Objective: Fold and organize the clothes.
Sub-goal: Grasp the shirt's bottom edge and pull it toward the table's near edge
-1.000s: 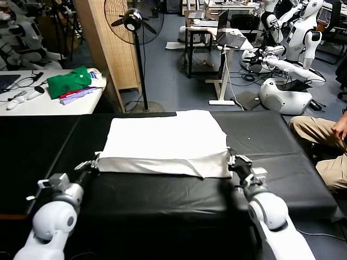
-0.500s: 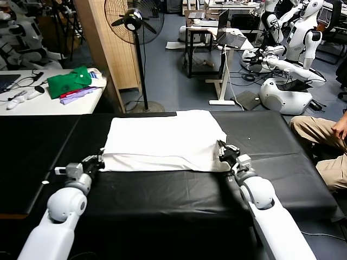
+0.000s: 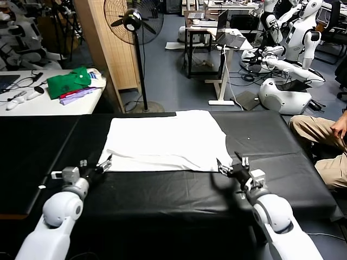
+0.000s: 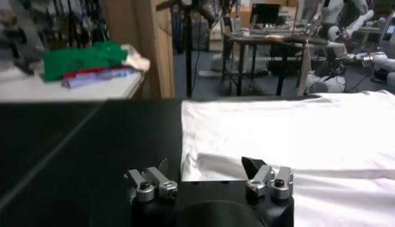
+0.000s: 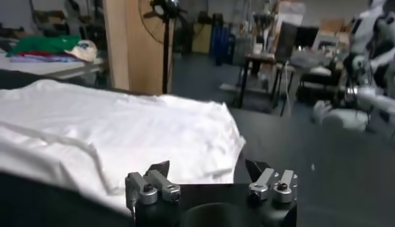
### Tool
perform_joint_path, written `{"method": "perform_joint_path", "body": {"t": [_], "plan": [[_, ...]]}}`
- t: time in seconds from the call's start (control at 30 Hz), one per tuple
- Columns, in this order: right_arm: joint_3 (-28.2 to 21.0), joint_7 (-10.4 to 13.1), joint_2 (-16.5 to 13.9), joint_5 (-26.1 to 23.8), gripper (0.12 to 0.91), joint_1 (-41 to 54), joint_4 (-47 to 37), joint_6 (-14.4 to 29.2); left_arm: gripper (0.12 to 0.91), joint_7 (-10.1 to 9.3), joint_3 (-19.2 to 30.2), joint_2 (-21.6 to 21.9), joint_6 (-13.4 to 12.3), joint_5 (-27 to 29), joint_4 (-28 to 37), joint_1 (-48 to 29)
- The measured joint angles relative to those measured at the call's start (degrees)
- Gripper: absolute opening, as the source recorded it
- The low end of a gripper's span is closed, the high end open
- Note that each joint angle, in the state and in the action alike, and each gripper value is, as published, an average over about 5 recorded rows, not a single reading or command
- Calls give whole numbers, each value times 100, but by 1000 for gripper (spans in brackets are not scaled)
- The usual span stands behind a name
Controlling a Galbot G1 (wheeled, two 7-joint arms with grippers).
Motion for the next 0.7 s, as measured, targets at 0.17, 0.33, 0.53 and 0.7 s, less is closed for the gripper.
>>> {"method": "perform_joint_path", "body": {"t": [0.17, 0.33, 0.53, 0.7], "plan": [[-11, 134, 139, 51, 536, -37, -50, -184, 796, 105, -71, 9, 87, -281, 96, 92], [-30, 272, 267, 51, 256, -43, -101, -324, 674, 115, -76, -24, 86, -358, 183, 93], [-34, 437, 258, 48, 124, -72, 50, -403, 343, 130, -72, -17, 51, -139, 242, 103], [49, 721, 85, 270, 122, -225, 458, -754, 139, 96, -79, 113, 39, 193, 63, 301]]}}
